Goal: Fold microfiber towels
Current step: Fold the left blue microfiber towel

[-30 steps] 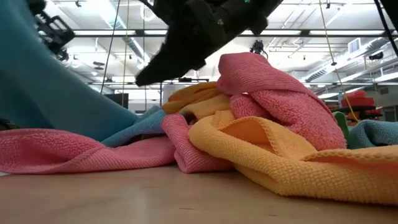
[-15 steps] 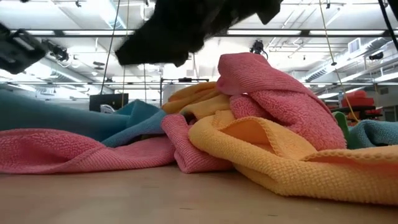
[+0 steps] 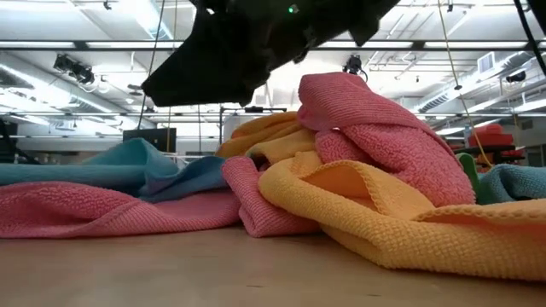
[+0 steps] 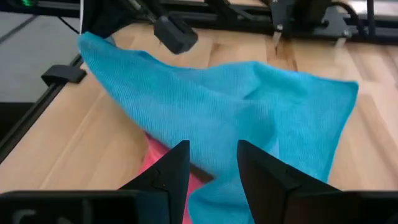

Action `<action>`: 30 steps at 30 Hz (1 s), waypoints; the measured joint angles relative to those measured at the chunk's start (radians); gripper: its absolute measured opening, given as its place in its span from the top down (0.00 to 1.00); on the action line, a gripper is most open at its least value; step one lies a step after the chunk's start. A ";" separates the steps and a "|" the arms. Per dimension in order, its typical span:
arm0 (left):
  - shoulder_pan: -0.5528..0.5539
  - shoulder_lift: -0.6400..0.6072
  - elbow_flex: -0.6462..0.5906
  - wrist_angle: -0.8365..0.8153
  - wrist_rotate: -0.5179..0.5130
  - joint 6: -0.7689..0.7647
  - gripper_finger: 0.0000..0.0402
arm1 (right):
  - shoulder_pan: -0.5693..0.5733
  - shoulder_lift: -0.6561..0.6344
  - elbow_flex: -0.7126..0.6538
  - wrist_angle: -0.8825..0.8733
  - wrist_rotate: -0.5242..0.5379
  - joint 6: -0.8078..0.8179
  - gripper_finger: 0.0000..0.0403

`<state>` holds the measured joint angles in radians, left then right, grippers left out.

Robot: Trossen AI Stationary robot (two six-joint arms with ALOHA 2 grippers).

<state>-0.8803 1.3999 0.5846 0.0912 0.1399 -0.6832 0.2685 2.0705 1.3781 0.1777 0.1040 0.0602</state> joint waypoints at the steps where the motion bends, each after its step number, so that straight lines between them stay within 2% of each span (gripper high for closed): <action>1: -0.005 0.011 0.000 0.009 0.000 -0.012 0.98 | 0.005 0.000 0.000 0.007 0.012 0.002 0.65; 5: -0.010 0.027 0.000 0.017 -0.034 -0.049 0.94 | 0.019 0.011 0.001 0.015 0.048 -0.013 0.65; 9: -0.009 0.027 0.000 0.040 -0.076 -0.095 0.80 | 0.023 0.013 0.001 0.000 0.081 -0.053 0.64; 13: -0.010 0.008 0.001 0.097 -0.037 -0.126 0.65 | 0.016 0.010 0.001 -0.022 0.082 -0.056 0.64; 17: -0.009 -0.034 0.026 0.101 -0.052 -0.098 0.56 | 0.012 0.000 0.001 -0.021 0.085 -0.063 0.64; 20: 0.007 -0.065 0.033 0.064 -0.150 -0.053 0.55 | 0.011 0.000 0.001 -0.028 0.085 -0.080 0.64; 25: 0.066 -0.089 0.033 -0.180 -0.363 -0.047 0.57 | 0.009 -0.022 0.001 -0.063 0.098 -0.107 0.64; 30: 0.161 -0.088 0.032 -0.379 -0.399 -0.068 0.60 | 0.012 -0.072 0.001 -0.163 0.117 -0.109 0.64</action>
<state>-0.7197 1.3121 0.6167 -0.2876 -0.2592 -0.7517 0.2805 1.9984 1.3793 0.0145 0.2211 -0.0489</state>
